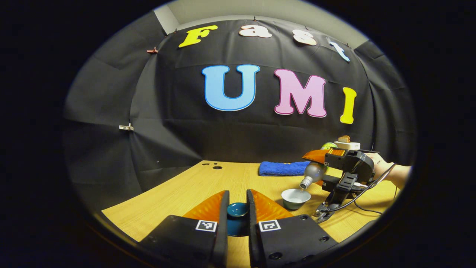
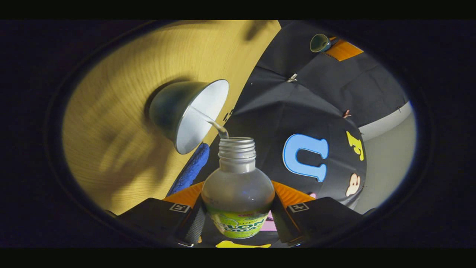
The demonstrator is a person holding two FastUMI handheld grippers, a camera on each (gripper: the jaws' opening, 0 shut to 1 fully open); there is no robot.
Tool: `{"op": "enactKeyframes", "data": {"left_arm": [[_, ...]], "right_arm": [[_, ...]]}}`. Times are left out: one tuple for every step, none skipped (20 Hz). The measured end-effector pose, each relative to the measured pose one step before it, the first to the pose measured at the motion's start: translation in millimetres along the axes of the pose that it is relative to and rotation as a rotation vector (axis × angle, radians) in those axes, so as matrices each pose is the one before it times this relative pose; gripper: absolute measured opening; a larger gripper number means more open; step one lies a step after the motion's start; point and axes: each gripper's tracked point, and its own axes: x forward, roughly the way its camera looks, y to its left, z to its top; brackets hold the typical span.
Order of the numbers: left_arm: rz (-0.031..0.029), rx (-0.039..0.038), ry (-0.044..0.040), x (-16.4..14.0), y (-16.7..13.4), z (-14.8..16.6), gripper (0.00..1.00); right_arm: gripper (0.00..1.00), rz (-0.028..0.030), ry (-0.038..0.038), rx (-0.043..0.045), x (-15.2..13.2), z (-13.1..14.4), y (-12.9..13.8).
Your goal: Open the teacup lid with one hand, grasp the water bottle and pour water into the teacup with the other hand; after pouring, place the water bottle on the coaster and then close the teacup lid.
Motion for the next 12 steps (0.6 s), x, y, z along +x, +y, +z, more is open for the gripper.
{"op": "enactKeyframes", "data": {"left_arm": [[-0.00022,0.00044,-0.00062,-0.56,0.12,0.18,0.27],[0.00000,0.00106,-0.00017,-0.61,-0.09,-0.41,0.27],[-0.00021,0.00070,-0.00034,-1.12,-0.21,1.02,0.27],[0.00032,0.00093,-0.00052,0.62,-0.09,0.26,0.27],[0.00056,0.00157,0.00056,-0.70,0.07,0.43,0.27],[-0.00052,0.00141,0.00002,0.42,-0.28,-0.56,0.27],[0.00009,0.00150,-0.00027,0.06,-0.32,0.63,0.27],[-0.00036,0.00121,-0.00110,-0.76,-0.22,-0.59,0.27],[-0.00144,0.00118,-0.00020,-0.14,-1.28,1.01,0.27],[-0.00130,0.00100,0.00014,0.20,-1.12,0.26,0.27],[-0.00300,0.00015,0.00053,0.11,-1.25,-0.11,0.27],[-0.00225,-0.00129,0.00116,0.00,-0.73,0.02,0.27]], "right_arm": [[0.80,-0.00088,-0.00043,-0.00071,0.76,0.00,-0.42],[0.80,-0.00033,-0.00119,-0.00135,0.03,0.10,0.26],[0.80,-0.00237,0.00009,-0.00369,-0.09,0.61,-1.29],[0.80,-0.00168,-0.00046,-0.00313,-0.63,0.53,-0.78],[0.80,-0.00205,-0.00207,-0.00255,-0.24,0.65,-0.54],[0.77,-0.00060,-0.00319,0.00093,-0.07,0.68,-1.00],[0.80,-0.00103,-0.00056,0.00057,0.32,-0.13,-0.76],[0.80,-0.00212,-0.00021,-0.00093,-0.68,-0.36,-1.32],[0.80,-0.00220,0.00047,-0.00124,-1.32,-0.17,-1.39],[0.80,-0.00407,0.00109,-0.00299,-0.16,-0.56,-1.30],[0.80,-0.00198,0.00010,-0.00143,0.21,-0.60,-1.08],[0.80,-0.00075,-0.00065,0.00051,-0.16,-0.42,-0.76]]}}
